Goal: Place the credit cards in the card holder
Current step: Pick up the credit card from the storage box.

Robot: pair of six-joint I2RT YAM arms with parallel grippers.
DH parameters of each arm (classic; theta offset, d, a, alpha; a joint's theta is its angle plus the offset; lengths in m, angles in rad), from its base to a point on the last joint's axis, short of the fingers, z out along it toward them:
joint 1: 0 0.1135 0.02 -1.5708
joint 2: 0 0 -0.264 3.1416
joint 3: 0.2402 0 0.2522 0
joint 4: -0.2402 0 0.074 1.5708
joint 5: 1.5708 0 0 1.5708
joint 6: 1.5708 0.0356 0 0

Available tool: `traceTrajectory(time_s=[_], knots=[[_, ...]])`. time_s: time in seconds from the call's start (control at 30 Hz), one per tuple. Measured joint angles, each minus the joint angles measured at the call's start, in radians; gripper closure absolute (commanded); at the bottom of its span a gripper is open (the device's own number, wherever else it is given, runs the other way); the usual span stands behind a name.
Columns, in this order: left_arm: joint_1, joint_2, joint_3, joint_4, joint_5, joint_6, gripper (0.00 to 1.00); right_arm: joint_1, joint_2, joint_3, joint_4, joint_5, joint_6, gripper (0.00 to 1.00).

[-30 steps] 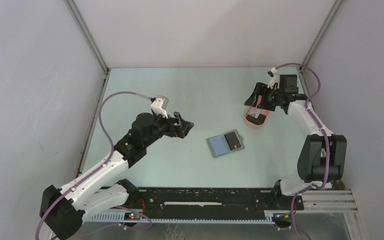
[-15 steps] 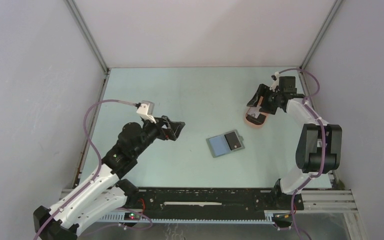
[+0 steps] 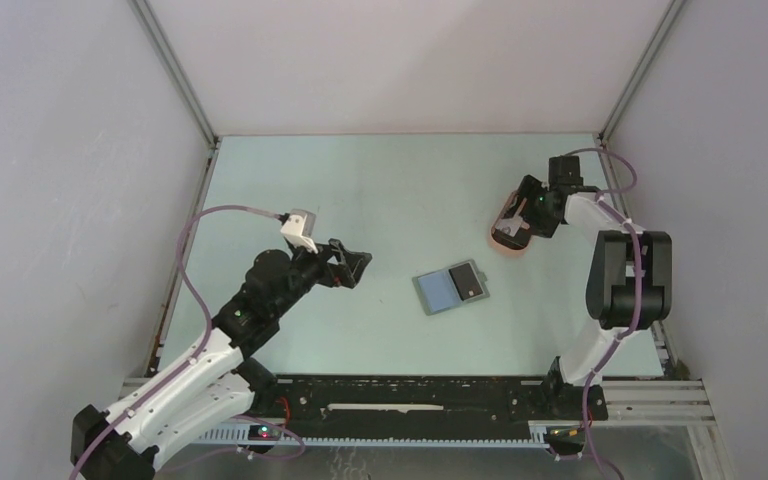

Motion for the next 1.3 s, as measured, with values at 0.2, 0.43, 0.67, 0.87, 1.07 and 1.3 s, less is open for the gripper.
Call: traceTrajectory(time_s=[0.2, 0.43, 0.67, 0.87, 1.07, 1.3], knots=[[0.0, 0.013, -0.001, 0.015, 0.002, 0.0, 0.0, 0.016, 0.087, 0.101, -0.048, 0.067, 0.044, 0.2], [0.001, 0.014, -0.001, 0.018, 0.002, 0.0, 0.0, 0.02, 0.18, 0.209, -0.1, 0.12, 0.085, 0.32], [0.004, 0.022, -0.001, 0.019, 0.002, 0.0, 0.0, -0.005, 0.241, 0.237, -0.121, 0.094, 0.108, 0.37], [0.005, 0.043, -0.001, 0.019, 0.002, 0.0, 0.0, -0.01, 0.251, 0.244, -0.134, 0.092, 0.109, 0.32], [0.007, 0.045, -0.001, 0.019, 0.006, 0.0, 0.0, -0.005, 0.269, 0.275, -0.155, 0.1, 0.108, 0.3], [0.008, 0.045, -0.001, 0.019, 0.01, -0.001, 0.0, -0.011, 0.303, 0.312, -0.164, 0.068, 0.105, 0.33]])
